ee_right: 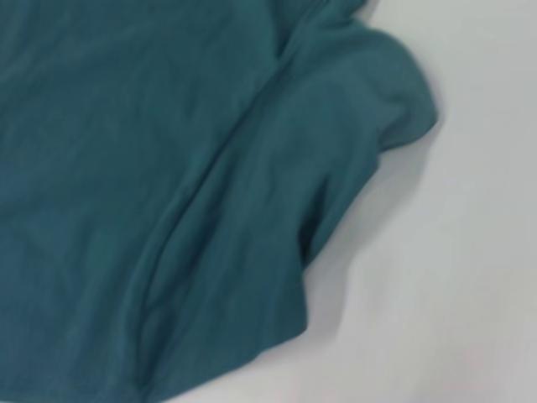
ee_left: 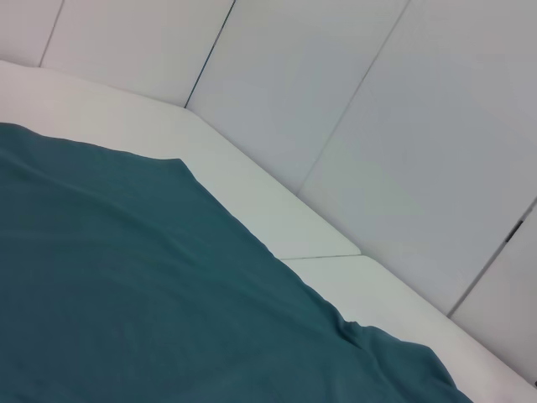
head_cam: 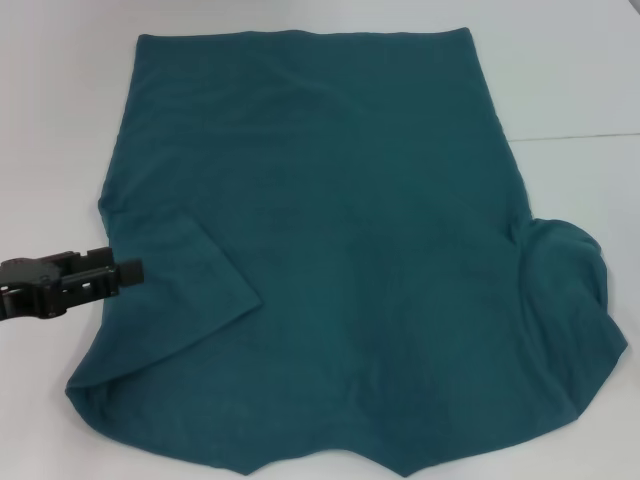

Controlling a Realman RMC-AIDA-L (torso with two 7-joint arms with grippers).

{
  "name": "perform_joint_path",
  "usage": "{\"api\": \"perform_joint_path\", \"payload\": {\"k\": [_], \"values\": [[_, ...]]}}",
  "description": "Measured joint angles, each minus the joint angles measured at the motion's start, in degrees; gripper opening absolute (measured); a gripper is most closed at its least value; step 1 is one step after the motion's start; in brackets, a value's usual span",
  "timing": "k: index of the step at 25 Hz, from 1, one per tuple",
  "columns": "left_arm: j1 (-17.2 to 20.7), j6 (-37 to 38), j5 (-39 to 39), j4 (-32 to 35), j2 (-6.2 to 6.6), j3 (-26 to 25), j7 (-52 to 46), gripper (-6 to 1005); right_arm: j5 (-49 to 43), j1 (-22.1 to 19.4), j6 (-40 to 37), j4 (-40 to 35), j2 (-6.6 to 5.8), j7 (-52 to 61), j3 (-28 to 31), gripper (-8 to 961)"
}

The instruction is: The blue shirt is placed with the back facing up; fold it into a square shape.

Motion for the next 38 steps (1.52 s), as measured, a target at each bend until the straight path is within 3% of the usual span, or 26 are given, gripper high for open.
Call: {"api": "perform_joint_path", "payload": {"k": [3, 14, 31, 38], "values": [[-0.1, -0.5, 0.0, 0.0, -0.24, 0.1, -0.1, 664, 0.0, -0.1, 2.4, 0.7, 0.35, 0.1, -0.2, 870], [-0.1, -2.2, -0.1, -1.1, -0.45, -0.1, -0.2, 658, -0.2, -0.3, 7.5, 4.0, 0.53, 3.3, -8.4, 844], [0.3, -2.6, -0.4, -1.5, -0.43, -0.2, -0.2, 652, -0.4, -1.3, 10.1, 6.8, -0.21, 7.2, -15.0, 808], [0.6, -2.6, -0.5, -1.5, -0.58, -0.2, -0.8, 652, -0.4, -1.1, 11.8, 8.8, -0.31, 7.6, -15.1, 807]]}}
